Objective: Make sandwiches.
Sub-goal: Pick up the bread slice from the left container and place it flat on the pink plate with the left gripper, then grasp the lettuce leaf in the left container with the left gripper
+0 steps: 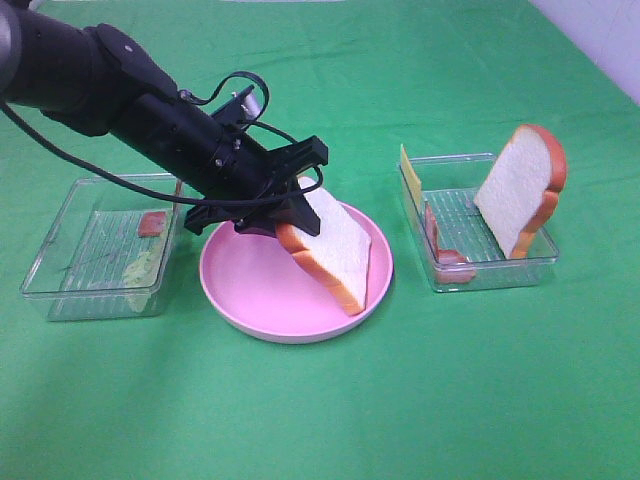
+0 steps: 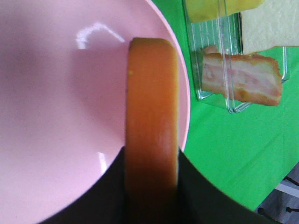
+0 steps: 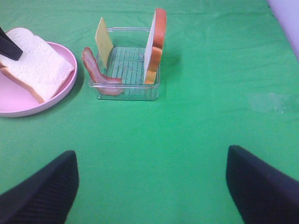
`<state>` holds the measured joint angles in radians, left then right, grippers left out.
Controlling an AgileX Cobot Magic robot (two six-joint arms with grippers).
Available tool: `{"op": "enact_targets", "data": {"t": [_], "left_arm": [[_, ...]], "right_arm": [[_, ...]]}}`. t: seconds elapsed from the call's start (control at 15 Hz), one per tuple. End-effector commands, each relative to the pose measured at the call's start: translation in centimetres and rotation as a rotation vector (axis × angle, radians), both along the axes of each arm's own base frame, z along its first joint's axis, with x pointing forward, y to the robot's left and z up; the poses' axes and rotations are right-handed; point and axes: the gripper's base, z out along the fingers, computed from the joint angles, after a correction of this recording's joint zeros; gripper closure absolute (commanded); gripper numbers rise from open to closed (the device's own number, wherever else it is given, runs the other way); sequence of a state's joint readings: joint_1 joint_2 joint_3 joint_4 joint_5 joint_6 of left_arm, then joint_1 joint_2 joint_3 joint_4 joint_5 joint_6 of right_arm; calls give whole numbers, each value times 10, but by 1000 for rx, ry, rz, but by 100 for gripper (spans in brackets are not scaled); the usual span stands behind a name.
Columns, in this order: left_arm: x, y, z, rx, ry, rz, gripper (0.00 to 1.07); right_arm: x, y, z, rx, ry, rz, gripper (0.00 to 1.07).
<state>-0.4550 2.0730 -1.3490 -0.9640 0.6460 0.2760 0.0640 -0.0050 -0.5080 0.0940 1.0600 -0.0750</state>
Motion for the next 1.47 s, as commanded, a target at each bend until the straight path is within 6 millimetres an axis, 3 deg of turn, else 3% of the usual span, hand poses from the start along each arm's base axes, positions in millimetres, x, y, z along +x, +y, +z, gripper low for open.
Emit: {"op": "enact_targets", "data": {"t": [0.07, 0.13, 0.33, 0.93, 1.0, 1.2, 1.47], "left_arm": [[0, -4, 1, -19, 10, 12, 83], [-1, -4, 1, -19, 12, 10, 76], [-3, -2, 12, -4, -24, -30, 24], [7, 6, 91, 176, -181, -135, 24], [11, 13, 115, 253, -221, -115, 24], [14, 23, 151, 367, -257, -85, 24], [11, 46, 169, 580, -183, -30, 24]], "right_arm": [[-2, 0, -1, 8, -14, -14, 27], [-2, 0, -1, 8, -14, -14, 27], [-2, 0, -1, 8, -14, -14, 27], [-2, 0, -1, 8, -14, -14, 27], [-2, 0, -1, 8, -14, -14, 27], [-2, 0, -1, 8, -14, -14, 27], [-2, 0, -1, 8, -14, -14, 27]]}}
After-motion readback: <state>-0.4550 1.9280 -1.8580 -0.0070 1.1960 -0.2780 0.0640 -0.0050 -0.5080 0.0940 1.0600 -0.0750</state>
